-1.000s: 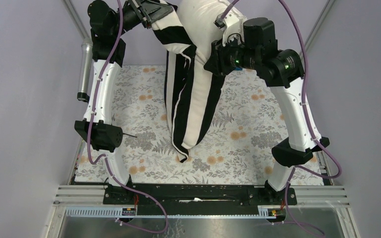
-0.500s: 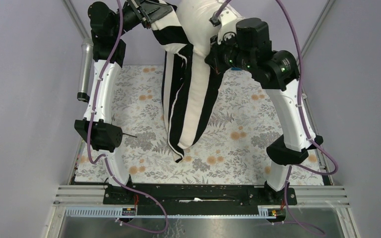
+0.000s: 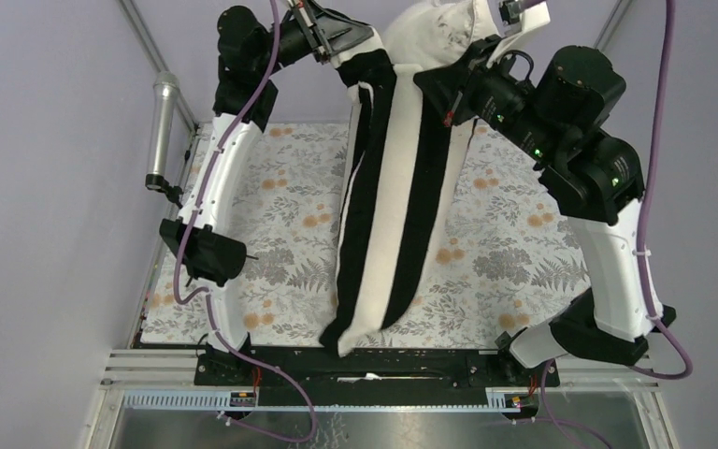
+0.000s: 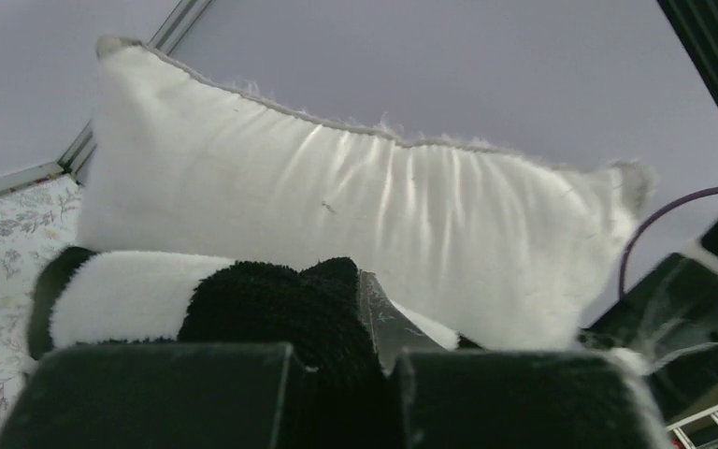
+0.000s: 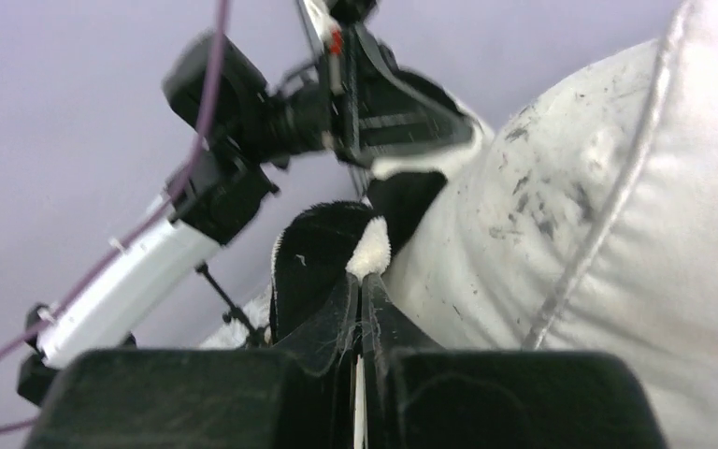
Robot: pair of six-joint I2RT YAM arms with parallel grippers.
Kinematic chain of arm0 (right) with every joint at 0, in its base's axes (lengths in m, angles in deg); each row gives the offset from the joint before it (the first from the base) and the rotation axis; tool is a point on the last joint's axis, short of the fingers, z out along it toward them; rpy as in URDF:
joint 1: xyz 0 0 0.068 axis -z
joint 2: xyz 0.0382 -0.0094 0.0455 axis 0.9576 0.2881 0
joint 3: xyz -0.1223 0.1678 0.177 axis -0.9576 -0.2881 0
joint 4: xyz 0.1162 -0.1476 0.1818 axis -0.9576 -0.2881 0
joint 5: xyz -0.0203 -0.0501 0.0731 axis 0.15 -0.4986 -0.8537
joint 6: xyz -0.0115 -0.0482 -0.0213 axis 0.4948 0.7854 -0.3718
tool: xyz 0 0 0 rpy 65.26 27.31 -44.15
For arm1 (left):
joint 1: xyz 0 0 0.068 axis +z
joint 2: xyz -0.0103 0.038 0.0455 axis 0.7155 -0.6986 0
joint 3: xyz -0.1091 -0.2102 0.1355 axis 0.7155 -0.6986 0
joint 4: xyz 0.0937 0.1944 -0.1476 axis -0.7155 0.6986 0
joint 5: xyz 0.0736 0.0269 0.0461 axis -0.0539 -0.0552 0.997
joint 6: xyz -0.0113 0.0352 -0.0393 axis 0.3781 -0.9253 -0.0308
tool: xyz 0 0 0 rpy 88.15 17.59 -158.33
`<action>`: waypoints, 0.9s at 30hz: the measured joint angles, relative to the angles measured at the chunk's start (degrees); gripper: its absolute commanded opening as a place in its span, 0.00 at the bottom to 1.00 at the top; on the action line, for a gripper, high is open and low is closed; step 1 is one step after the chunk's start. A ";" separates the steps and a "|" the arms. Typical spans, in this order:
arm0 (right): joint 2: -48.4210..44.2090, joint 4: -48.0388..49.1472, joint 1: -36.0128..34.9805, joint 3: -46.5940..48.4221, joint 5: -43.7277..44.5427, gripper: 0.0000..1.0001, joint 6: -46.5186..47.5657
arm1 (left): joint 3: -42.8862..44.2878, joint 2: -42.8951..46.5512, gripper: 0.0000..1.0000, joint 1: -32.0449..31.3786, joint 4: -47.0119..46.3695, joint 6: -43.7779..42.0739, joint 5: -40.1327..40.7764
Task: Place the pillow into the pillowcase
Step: Stuff the pillow into the pillowcase.
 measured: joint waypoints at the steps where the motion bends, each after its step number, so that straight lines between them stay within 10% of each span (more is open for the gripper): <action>1: 1.64 -0.22 -0.22 2.58 0.57 0.00 -0.02 | 1.62 -1.53 0.00 -0.39 0.57 -0.13 -0.04; 18: 13.90 6.78 -10.56 13.73 11.89 0.00 9.75 | 6.60 -10.56 0.00 -6.16 -8.17 0.50 10.01; 27: 28.09 -0.76 -19.76 18.23 14.71 0.02 13.84 | -15.30 -5.88 0.00 1.42 -33.07 10.75 -1.29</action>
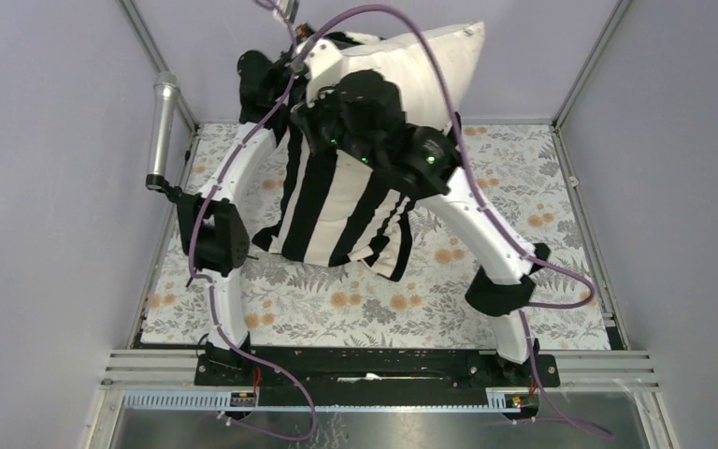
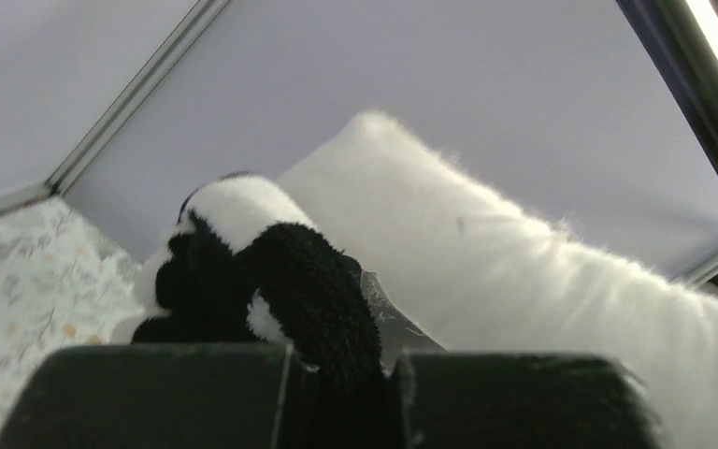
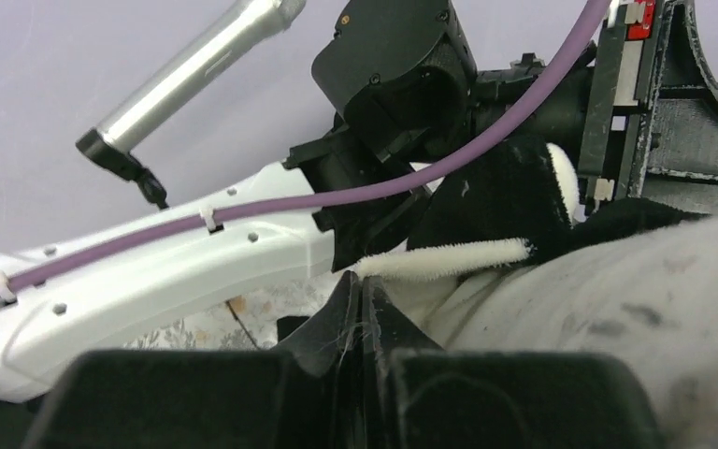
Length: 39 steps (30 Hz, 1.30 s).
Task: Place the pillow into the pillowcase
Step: Stuff the pillow into the pillowcase.
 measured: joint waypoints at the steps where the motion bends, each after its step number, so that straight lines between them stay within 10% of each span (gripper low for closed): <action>1: 1.86 -0.37 -0.02 1.55 -0.46 0.06 -0.09 | -3.74 0.94 0.00 1.20 -2.45 1.20 -0.83; 15: -1.18 3.63 -2.19 -3.39 -6.23 0.96 -2.64 | -18.08 6.60 0.00 13.05 -9.66 4.44 -6.93; 26: -28.15 15.56 -1.33 -27.10 10.95 1.00 -2.73 | -18.08 6.69 0.00 14.58 -21.81 13.77 -12.87; 32: -33.40 15.91 27.52 -33.05 4.81 1.00 -14.12 | -17.86 6.69 0.00 14.78 -26.23 17.25 -14.71; 39: -27.87 28.02 49.07 -44.41 -24.20 1.00 -32.61 | -16.68 6.58 0.00 14.78 -27.96 18.97 -16.13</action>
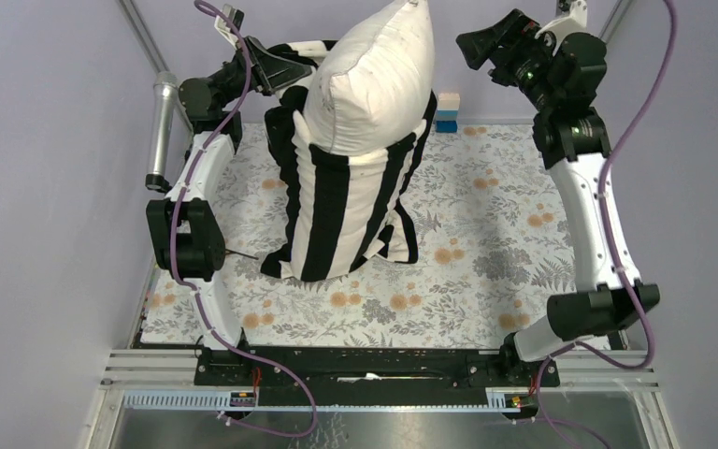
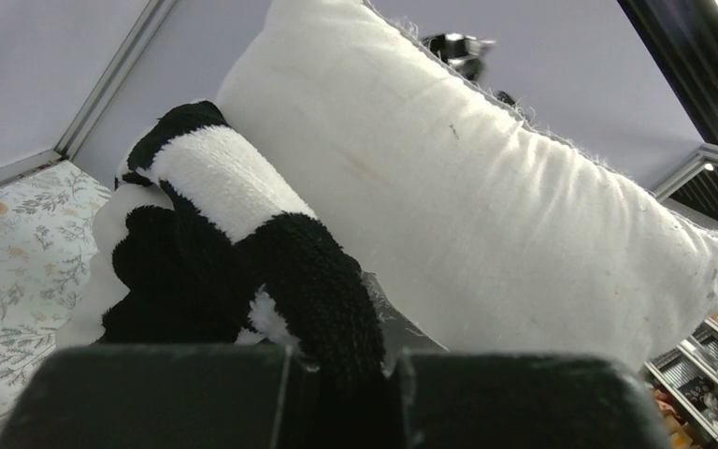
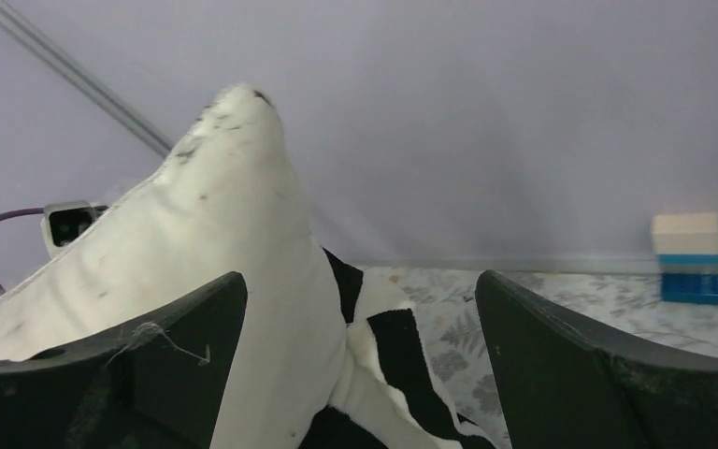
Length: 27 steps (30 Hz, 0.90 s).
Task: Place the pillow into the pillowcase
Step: Stuff the pillow into the pillowcase.
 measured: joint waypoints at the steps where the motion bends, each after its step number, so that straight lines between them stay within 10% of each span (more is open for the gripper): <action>1: 1.55 2.51 1.64 -1.27 -3.30 1.00 -2.73 | 0.35 0.00 0.00 0.00 -0.04 0.13 -0.15; 11: 6.54 20.17 -1.53 -10.88 -17.90 0.98 -17.14 | 4.92 -1.20 0.00 -1.07 1.36 0.07 -1.07; 13: 4.63 21.57 -3.58 -13.16 -17.79 0.87 -17.81 | 5.79 -1.22 0.00 -1.70 2.97 -0.98 -1.07; 19: -0.94 20.74 -10.03 -15.04 -13.11 0.04 -15.23 | 9.14 -1.22 0.00 -4.74 9.88 -6.16 -0.70; 27: -1.97 -1.18 -25.49 -1.20 5.49 0.00 -4.87 | 17.97 -2.95 0.00 -7.63 25.90 -16.41 2.93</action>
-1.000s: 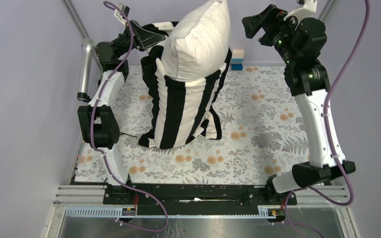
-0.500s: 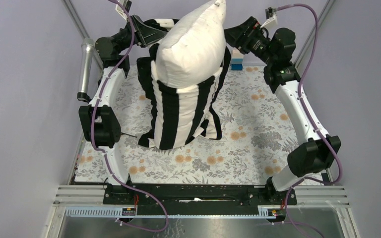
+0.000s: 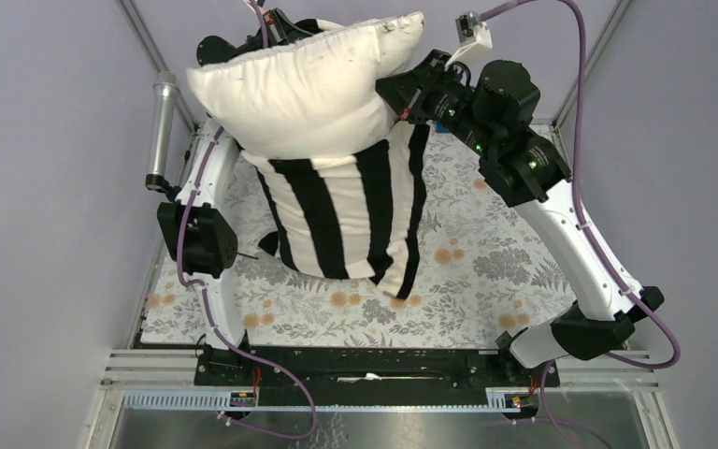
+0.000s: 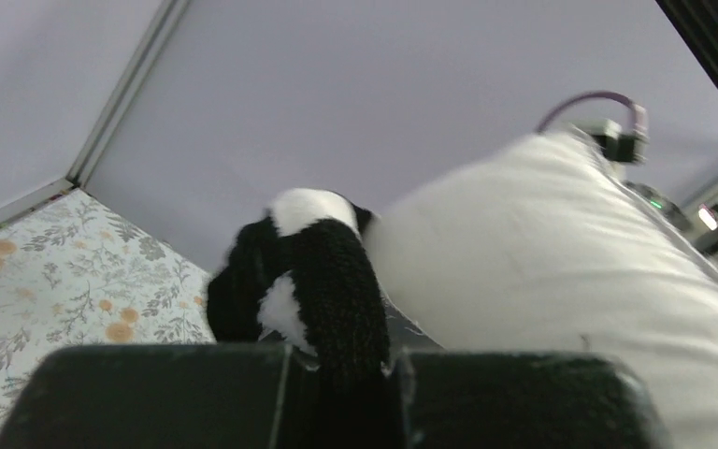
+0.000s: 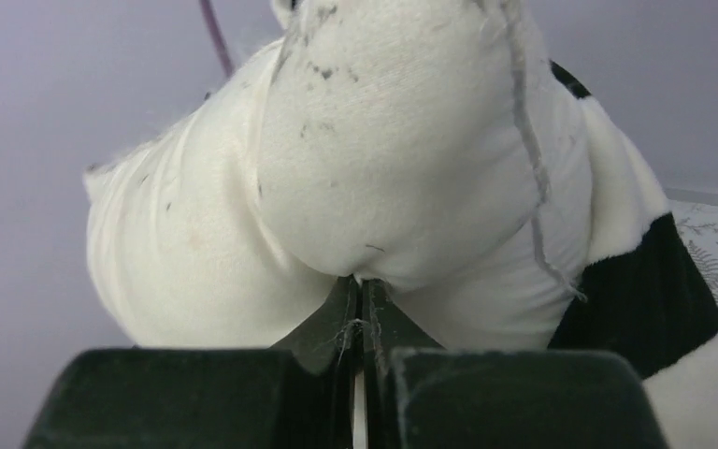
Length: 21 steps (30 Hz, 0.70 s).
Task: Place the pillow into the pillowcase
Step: Stuff the pillow into the pillowcase.
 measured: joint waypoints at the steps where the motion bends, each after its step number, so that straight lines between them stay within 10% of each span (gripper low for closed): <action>1: 0.76 -2.82 -1.77 3.04 1.49 0.00 1.09 | 0.33 -0.11 0.00 -0.04 1.53 -0.76 0.85; 8: 1.92 -10.49 -4.37 4.35 11.74 0.37 7.61 | -3.72 -1.49 0.00 -0.39 3.96 -2.12 2.69; 21: -9.25 -9.44 -4.31 -11.08 16.26 0.64 12.22 | -14.43 -1.46 0.00 0.46 -12.50 7.15 -0.74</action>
